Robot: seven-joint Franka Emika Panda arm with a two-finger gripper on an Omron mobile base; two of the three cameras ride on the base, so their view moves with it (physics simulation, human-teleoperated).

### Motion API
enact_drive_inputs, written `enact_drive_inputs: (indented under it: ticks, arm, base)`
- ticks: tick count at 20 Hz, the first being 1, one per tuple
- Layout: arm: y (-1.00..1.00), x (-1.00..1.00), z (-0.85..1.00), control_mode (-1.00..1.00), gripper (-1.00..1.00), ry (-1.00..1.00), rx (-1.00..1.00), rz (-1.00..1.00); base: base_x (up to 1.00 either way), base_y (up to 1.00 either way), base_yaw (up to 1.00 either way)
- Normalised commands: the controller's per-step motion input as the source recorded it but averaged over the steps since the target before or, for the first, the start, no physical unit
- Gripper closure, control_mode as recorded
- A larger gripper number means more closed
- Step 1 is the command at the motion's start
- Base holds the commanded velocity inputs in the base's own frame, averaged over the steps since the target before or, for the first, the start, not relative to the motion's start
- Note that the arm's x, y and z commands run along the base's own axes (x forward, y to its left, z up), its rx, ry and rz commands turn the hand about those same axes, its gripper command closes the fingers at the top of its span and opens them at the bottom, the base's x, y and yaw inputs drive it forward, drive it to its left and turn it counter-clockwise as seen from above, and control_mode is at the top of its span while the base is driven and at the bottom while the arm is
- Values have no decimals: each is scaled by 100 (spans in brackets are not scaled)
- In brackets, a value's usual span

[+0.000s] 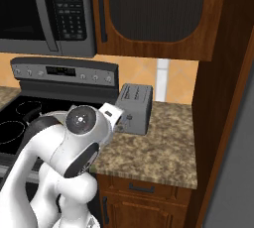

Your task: Put the squash and avocado in the pot. Retrieve the spatula and lightly stir the vegetables in the pot.

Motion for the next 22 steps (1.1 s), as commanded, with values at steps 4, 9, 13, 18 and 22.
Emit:
enact_drive_inputs:
  ticks: [4,9,13,18,22]
  arm:
    - [59,46,11,-100,100,2,-33,33]
    - [38,9,11,-100,100,0,-34,2]
    - [58,14,14,-100,100,1,-33,-7]
    - [72,9,49,-100,100,7,-32,0]
    - [42,6,7,-100,100,5,-24,0]
  base:
    - [0,0,0]
    - [0,0,0]
    - [0,0,0]
    - [0,0,0]
    - [0,0,0]
